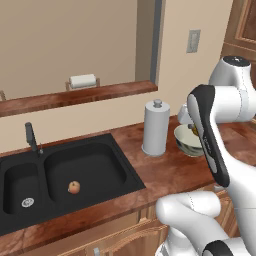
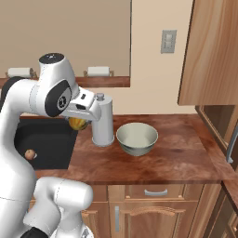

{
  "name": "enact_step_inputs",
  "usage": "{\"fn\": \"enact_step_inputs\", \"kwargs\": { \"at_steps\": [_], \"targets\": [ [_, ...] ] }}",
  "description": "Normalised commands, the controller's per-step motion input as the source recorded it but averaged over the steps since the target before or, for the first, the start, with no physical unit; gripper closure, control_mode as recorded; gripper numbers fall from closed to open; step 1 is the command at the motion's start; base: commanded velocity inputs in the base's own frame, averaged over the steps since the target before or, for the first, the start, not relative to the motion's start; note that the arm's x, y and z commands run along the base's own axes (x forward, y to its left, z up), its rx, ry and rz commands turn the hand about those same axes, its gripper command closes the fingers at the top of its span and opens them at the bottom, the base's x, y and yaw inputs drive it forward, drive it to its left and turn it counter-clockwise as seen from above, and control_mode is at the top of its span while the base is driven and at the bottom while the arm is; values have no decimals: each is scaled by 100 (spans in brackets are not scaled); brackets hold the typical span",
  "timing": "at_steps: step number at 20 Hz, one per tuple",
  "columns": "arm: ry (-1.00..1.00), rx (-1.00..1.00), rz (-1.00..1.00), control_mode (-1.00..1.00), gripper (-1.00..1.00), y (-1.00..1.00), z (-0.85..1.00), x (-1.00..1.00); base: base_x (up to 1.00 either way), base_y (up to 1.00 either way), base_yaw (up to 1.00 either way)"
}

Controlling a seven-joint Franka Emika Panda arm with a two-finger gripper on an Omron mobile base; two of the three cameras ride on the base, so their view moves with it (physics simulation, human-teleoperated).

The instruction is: Pick the squashs from the cabinet and place them in one bowl. Pick the peach from the sink and place it in the other bowl.

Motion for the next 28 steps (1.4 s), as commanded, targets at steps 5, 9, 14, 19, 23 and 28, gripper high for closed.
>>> {"fn": "enact_step_inputs", "kwargs": {
  "at_steps": [5,9,14,19,23,28],
  "targets": [
    [4,0,-2,-100,100,-29,-2,15,0,0,0],
    [0,0,-4,-100,100,-29,-11,47,0,0,0],
    [0,-1,-5,-100,100,-13,-3,68,0,0,0],
    [0,-5,-5,-100,100,-1,-11,61,0,0,0],
    [0,-2,-5,-100,100,-15,-9,34,0,0,0],
    [-1,0,0,-100,100,-33,-4,2,0,0,0]
  ]
}}
